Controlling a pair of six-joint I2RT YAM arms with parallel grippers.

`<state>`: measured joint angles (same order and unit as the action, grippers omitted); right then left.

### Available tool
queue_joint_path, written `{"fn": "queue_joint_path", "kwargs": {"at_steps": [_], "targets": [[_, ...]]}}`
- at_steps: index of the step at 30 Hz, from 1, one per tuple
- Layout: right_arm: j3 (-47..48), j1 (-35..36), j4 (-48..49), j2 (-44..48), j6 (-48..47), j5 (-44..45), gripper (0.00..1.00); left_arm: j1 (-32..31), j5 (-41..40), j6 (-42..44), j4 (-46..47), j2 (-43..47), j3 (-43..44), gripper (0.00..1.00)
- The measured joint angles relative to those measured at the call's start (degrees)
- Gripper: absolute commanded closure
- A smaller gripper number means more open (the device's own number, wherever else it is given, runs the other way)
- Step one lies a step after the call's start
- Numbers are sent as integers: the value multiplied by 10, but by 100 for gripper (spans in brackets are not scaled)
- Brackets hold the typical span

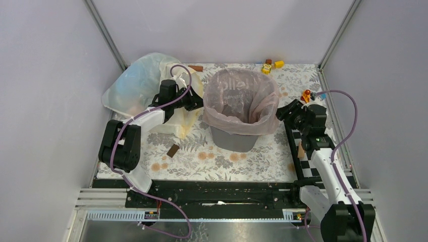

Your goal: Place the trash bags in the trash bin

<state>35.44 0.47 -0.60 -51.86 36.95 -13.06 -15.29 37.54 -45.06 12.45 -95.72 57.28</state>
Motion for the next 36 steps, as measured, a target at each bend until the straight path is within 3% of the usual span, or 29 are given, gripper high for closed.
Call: {"fn": "queue_joint_path", "kwargs": {"at_steps": [4, 8, 10, 11, 16, 20, 25, 30, 36], "targets": [[-15, -16, 25, -33, 14, -43, 50, 0, 0, 4, 0, 0, 0, 100], [-35, -23, 55, -58, 33, -77, 67, 0, 0, 7, -2, 0, 0, 100], [-43, -24, 71, -71, 43, -89, 71, 0, -1, 7, -4, -1, 0, 100], [-45, -25, 78, -78, 48, -93, 70, 0, -1, 7, -4, -3, 0, 100], [-59, -28, 109, -108, 74, -109, 47, 0, -1, 9, -4, -12, 0, 100], [-68, -34, 104, -90, 77, -95, 41, 0, -1, 9, -6, -12, 0, 100], [-79, -42, 76, 23, 67, -38, 40, 0, 0, 9, -7, -12, 0, 100], [-96, -42, 84, 109, 47, -35, 38, 0, 0, 11, -8, -12, 0, 100], [-100, -42, 96, 71, 29, -78, 42, 0, 0, 11, -8, -12, 0, 100]]}}
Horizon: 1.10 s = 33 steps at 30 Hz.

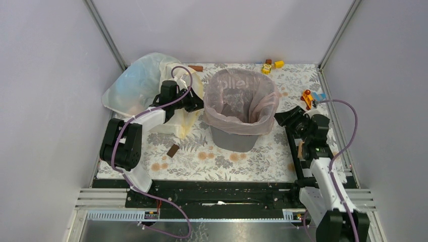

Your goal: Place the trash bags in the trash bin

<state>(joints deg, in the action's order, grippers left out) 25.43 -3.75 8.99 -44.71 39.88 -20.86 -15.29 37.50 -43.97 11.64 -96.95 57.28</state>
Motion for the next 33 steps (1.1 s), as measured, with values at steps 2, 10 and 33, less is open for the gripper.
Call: {"fn": "queue_joint_path", "kwargs": {"at_steps": [2, 10, 33], "targets": [[4, 0, 6, -37, -4, -21, 48, 0, 0, 0, 0, 0, 0, 100], [18, 0, 32, -193, -10, -103, 88, -2, 0, 0, 0, 0, 0, 100], [16, 0, 52, -205, -7, -106, 40, -28, -63, 15, -36, 10, -30, 49]]}}
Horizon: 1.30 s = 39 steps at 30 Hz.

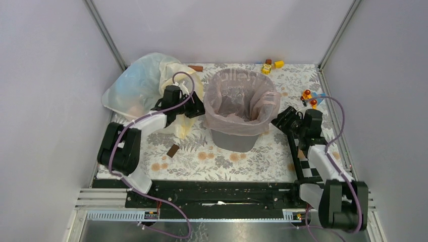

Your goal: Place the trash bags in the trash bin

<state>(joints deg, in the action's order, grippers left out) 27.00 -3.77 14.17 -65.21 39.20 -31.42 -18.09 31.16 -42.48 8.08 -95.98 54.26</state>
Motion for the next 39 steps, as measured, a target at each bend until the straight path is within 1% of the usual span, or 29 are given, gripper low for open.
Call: {"fn": "queue_joint_path", "kwargs": {"at_steps": [2, 5, 7, 9, 10, 11, 12, 13, 16, 17, 20, 22, 24, 28, 33, 36, 39], "targets": [[2, 0, -26, 48, -12, 31, 37, 1, -17, 4, -13, 32, -5, 44], [17, 0, -81, 109, -31, 83, 38, 4, -42, 6, -23, 88, -12, 40], [41, 0, -124, 142, -45, 119, 40, 5, -56, 7, -24, 122, -18, 40], [75, 0, -166, 168, -60, 148, 46, 6, -64, 7, -24, 145, -24, 40], [98, 0, -188, 179, -66, 160, 51, 6, -64, 7, -24, 151, -25, 40], [120, 0, -202, 188, -75, 168, 58, 7, -65, 7, -24, 153, -27, 40], [144, 0, -218, 196, -82, 173, 63, 7, -65, 7, -24, 154, -29, 40], [165, 0, -230, 200, -90, 174, 70, 7, -64, 6, -24, 154, -32, 39], [247, 0, -270, 201, -123, 172, 96, 7, -63, 6, -29, 154, -47, 39], [284, 0, -289, 194, -136, 172, 100, 7, -62, 5, -30, 154, -52, 39], [369, 1, -326, 158, -167, 162, 100, 7, -57, 4, -32, 154, -64, 39], [420, 7, -347, 126, -180, 139, 100, 7, -55, 4, -31, 154, -72, 38], [460, 29, -369, 92, -194, 126, 100, 7, -54, 4, -29, 154, -79, 38], [518, 126, -437, 23, -230, 141, 100, 7, -47, 4, -10, 157, -96, 37], [630, 282, -533, -92, -276, 202, 100, 7, -44, -1, 11, 167, -112, 37], [684, 344, -573, -157, -293, 243, 100, 7, -43, -5, 25, 171, -122, 37], [725, 384, -614, -221, -302, 285, 100, 7, -42, -7, 30, 172, -129, 37]]}}
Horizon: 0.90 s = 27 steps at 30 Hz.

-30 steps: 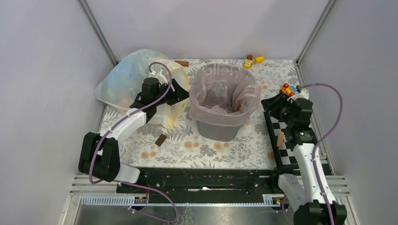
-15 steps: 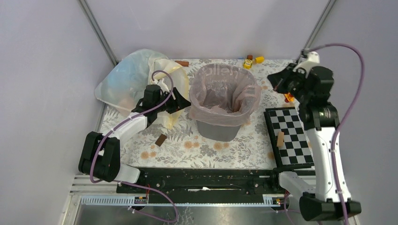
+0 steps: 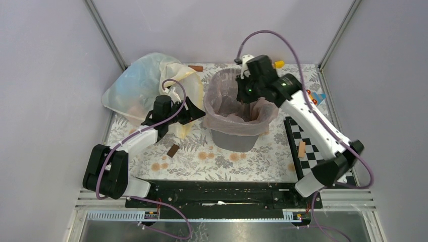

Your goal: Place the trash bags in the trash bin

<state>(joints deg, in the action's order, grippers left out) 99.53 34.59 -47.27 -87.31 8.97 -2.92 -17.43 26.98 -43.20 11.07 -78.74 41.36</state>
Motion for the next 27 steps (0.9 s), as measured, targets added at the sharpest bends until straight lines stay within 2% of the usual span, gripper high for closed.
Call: {"fn": "queue_joint_path", "kwargs": {"at_steps": [8, 15, 27], "targets": [[25, 41, -62, -112, -4, 53, 100, 0, 8, -2, 12, 0, -4, 37], [-68, 43, -39, -117, -2, 54, 100, 0, 19, -2, 15, 0, -4, 35], [-163, 42, 27, -165, -2, 22, 100, -2, 27, -2, 20, 0, -4, 30]]}}
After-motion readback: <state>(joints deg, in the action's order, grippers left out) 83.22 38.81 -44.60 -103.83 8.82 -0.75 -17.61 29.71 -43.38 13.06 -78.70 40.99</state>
